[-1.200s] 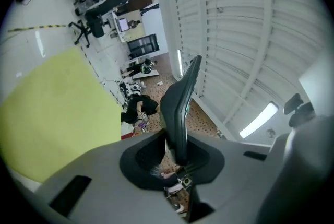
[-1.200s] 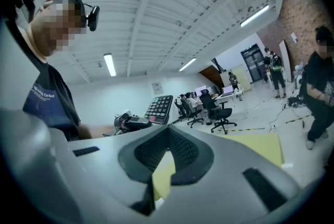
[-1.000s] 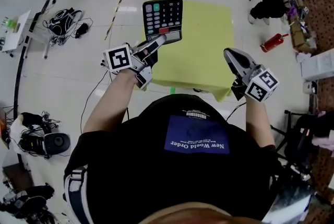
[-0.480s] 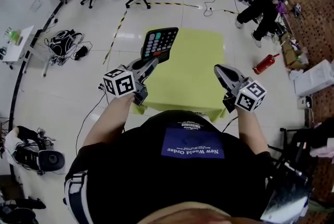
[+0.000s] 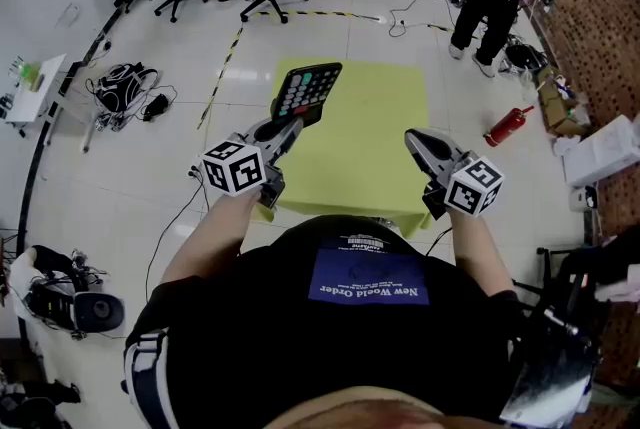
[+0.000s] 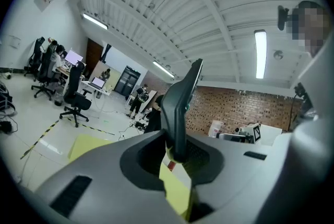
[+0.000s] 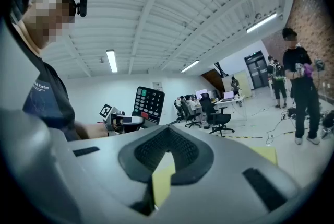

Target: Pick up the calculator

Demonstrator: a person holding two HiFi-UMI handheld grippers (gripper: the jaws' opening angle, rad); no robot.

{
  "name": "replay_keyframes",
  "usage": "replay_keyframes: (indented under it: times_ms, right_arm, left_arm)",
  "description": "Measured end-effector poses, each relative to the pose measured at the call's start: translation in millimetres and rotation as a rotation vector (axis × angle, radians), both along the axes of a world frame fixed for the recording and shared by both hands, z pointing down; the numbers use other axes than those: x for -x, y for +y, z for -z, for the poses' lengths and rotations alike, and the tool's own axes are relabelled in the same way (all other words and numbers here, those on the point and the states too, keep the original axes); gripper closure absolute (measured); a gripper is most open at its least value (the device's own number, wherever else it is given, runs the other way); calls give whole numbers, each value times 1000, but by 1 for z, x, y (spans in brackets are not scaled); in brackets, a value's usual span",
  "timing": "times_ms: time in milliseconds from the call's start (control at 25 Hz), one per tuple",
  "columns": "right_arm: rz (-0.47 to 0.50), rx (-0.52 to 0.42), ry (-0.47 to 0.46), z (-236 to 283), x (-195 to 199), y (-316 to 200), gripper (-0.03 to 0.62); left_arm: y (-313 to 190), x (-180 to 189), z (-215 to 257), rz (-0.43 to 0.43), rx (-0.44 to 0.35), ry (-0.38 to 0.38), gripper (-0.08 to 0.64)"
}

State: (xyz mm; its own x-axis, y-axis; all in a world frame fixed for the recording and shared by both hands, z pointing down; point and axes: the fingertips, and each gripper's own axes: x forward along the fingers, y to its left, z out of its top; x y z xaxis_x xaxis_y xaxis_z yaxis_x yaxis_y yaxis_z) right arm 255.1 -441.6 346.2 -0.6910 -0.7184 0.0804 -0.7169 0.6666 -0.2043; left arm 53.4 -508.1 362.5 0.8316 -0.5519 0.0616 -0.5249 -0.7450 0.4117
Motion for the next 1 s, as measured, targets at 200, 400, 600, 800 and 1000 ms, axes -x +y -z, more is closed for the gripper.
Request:
replay_keyframes:
  times_ms: [200, 400, 600, 800, 1000]
  right_arm:
    - [-26, 8, 6, -7, -5, -4, 607]
    - [-39, -6, 10, -5, -6, -3, 607]
    - [-50, -4, 24, -8, -5, -1, 607]
    - [-51, 6, 35, -12, -6, 0, 607]
    - [-45, 3, 40, -12, -1, -1, 607]
  left_arm:
    - [-2, 1, 0, 6, -6, -11, 494]
    - [4, 1, 0, 5, -17, -24, 494]
    - [8, 2, -1, 7, -16, -18, 494]
    - [9, 3, -1, 11, -14, -19, 494]
    - [10, 5, -2, 10, -15, -19, 494]
